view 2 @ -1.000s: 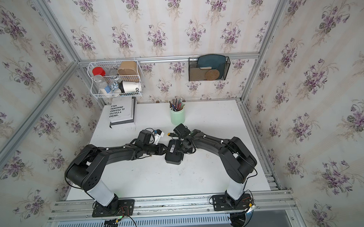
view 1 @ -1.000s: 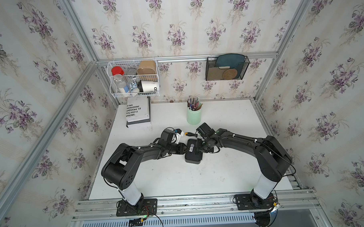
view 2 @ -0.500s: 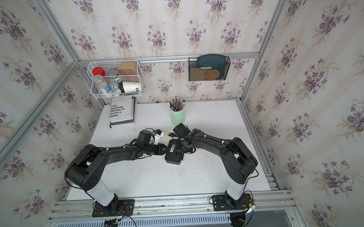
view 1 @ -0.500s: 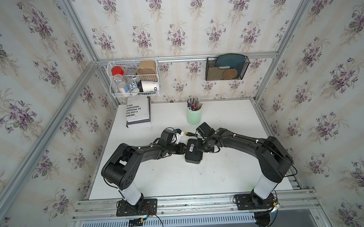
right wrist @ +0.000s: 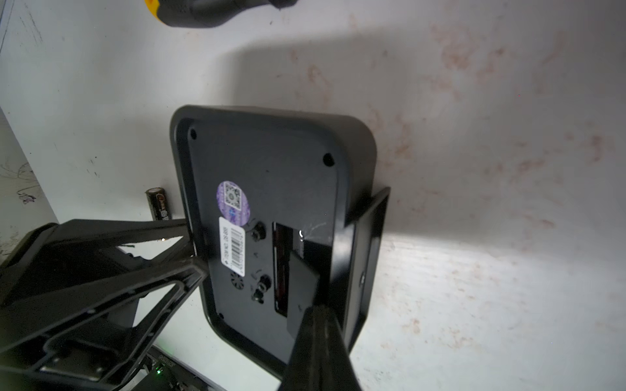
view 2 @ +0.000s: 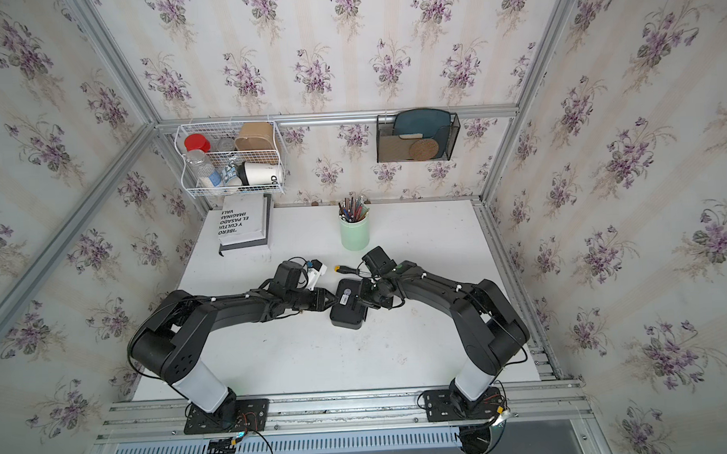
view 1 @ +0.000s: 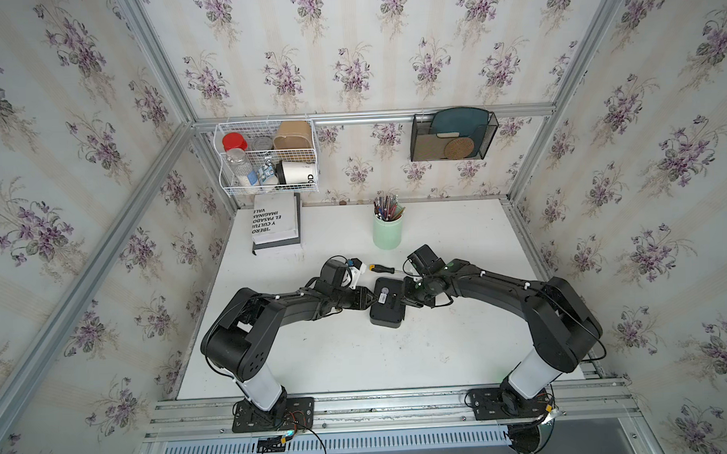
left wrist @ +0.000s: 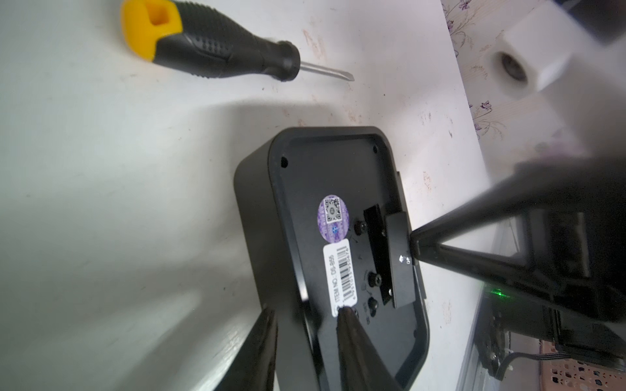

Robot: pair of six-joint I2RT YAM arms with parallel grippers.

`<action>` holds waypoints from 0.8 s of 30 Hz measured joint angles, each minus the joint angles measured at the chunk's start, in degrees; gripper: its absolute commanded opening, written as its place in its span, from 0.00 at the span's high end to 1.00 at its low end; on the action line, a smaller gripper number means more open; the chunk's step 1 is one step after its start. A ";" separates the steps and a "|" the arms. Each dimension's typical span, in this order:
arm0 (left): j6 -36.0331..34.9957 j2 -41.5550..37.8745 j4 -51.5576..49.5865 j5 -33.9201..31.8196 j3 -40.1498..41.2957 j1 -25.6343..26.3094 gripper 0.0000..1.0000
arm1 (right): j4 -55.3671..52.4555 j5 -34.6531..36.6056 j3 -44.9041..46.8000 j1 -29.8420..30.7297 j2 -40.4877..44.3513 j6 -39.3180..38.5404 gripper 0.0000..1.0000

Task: Remove the battery from the alarm
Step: Adjust the cover on the alarm.

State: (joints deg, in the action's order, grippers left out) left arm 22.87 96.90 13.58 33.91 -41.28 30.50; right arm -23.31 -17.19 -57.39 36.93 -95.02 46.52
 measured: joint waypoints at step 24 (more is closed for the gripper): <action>-0.04 0.44 0.66 0.37 0.07 -0.02 0.66 | 5.01 -6.80 0.74 -3.06 -2.43 -1.70 1.00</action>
State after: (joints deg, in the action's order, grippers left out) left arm 22.83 97.34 14.24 34.28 -41.21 30.48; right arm -18.31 -23.99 -56.64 33.87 -97.45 44.82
